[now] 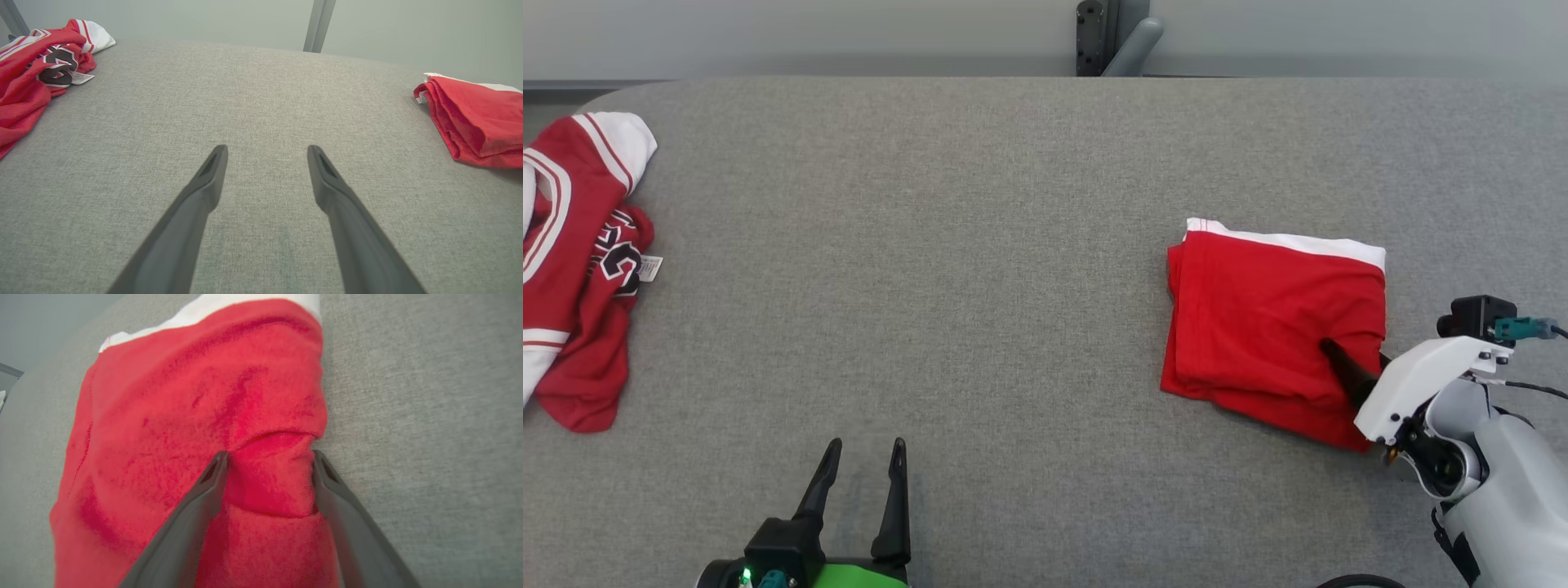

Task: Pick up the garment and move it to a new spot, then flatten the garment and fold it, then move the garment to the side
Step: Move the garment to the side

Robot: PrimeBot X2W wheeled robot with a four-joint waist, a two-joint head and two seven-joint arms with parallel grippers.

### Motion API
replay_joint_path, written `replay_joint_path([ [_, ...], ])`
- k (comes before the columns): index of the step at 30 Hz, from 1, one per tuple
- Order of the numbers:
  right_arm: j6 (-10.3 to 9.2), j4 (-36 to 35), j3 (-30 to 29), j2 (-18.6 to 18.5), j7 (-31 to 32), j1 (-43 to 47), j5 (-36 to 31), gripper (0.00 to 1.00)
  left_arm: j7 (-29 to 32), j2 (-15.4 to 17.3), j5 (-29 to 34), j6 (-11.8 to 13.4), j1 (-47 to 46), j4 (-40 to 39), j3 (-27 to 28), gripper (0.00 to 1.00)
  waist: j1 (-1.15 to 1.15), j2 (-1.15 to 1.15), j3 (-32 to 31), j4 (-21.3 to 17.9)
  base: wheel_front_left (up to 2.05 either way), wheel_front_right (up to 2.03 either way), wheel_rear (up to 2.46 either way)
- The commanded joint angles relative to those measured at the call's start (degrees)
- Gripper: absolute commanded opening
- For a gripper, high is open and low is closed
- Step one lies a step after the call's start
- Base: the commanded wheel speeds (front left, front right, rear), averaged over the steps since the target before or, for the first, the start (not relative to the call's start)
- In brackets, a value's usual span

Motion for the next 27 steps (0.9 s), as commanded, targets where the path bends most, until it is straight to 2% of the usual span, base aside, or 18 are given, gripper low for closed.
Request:
replay_joint_path([
  [1,0.00,0.27,-0.06,-0.11,0.17,-0.94,0.82,0.44,0.00,0.11,-0.39,0.26,-0.95,-0.17,0.24,1.00,0.00,0.00,0.94,0.37,0.00,0.00,0.00],
  [2,0.00,0.79,-0.02,0.10,0.68,-1.60,1.94,0.00,0.00,0.11,-0.61,0.41,-1.06,-0.40,0.28,1.00,0.00,0.00,1.28,0.05,0.00,0.00,0.00],
  [8,0.00,0.87,3.16,-1.91,3.61,-6.02,5.07,0.00,0.00,0.10,-1.17,0.64,-2.54,-2.12,0.14,1.00,0.00,0.00,4.34,-5.08,0.00,0.00,0.00],
  [16,-0.01,2.19,5.38,-9.22,2.97,-13.89,0.11,0.00,0.01,0.12,0.00,-0.47,-7.24,-4.16,-0.34,1.00,0.00,0.00,11.29,-13.22,0.00,0.00,0.00],
  [21,-0.01,5.39,6.51,-15.48,1.08,-19.11,-7.50,0.00,0.01,0.14,0.46,-1.80,-10.68,-3.25,-1.79,1.00,0.00,0.00,15.12,-13.03,0.00,0.00,0.00],
  [27,-0.02,10.59,6.77,-21.77,0.00,-23.86,-16.90,0.00,0.00,0.14,0.56,-1.81,-11.74,-1.89,-2.58,1.00,0.00,0.00,16.61,-9.49,0.00,0.00,0.00],
])
